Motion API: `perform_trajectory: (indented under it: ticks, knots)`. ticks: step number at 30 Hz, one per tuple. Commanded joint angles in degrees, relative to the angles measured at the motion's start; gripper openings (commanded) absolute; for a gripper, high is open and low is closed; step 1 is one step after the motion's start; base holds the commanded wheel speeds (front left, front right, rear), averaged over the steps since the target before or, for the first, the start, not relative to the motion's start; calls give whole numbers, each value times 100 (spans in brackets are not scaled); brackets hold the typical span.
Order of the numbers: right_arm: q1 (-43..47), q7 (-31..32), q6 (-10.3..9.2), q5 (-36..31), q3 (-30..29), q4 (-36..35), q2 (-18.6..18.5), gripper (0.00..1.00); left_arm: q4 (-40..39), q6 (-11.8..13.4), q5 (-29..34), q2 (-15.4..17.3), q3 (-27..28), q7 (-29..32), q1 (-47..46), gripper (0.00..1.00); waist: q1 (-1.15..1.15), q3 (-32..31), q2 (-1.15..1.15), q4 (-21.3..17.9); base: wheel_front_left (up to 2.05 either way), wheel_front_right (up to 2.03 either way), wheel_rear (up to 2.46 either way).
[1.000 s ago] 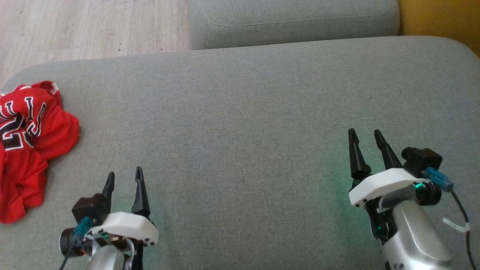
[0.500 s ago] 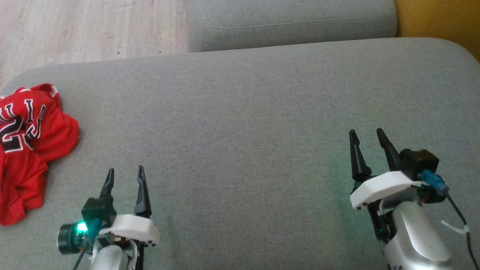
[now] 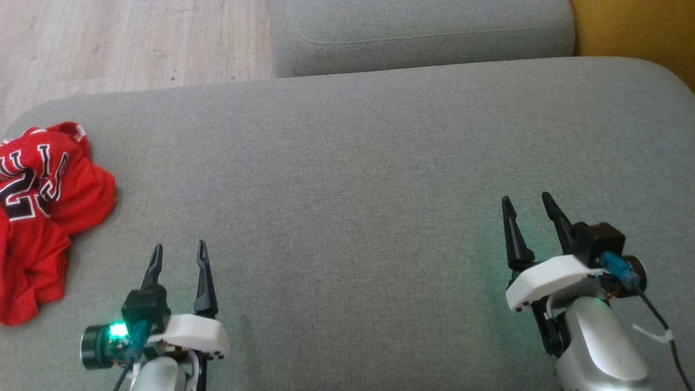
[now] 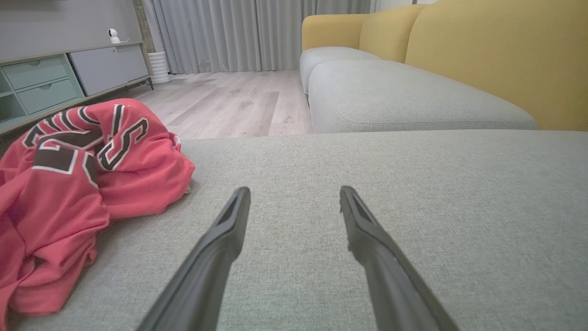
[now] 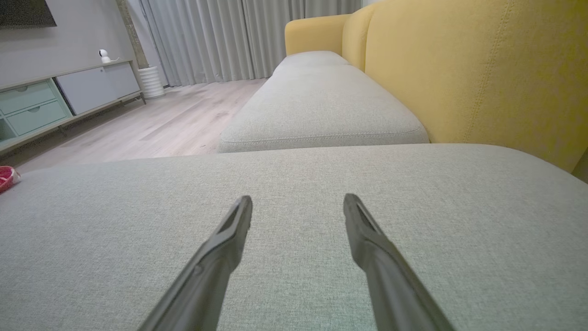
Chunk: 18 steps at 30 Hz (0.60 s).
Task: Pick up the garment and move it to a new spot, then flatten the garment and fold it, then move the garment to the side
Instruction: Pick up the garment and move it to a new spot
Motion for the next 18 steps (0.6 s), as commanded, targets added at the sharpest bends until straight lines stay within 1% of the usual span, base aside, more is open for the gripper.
perform_trajectory:
  ticks: [1,5,8,11,18]
  knots:
    - [-155,-78,24,-33,89,-144,-28,100,-147,-21,44,49,210,-70,-127,100,0,8,0,17,0,0,0]
    - [-177,-78,24,-17,143,-183,-28,100,-122,-30,59,24,261,-70,-126,100,0,28,0,153,0,0,0]
    - [-175,-78,24,-6,219,-226,-28,100,-91,-4,19,7,325,-70,-117,100,0,54,0,389,0,0,0]
    - [-171,-78,24,60,349,-239,-28,100,-81,11,-3,-4,347,-70,-99,100,0,66,0,731,0,0,0]
    - [-176,-78,24,276,820,-256,-28,100,-133,21,-74,-14,444,-70,10,100,0,101,0,1678,0,0,0]
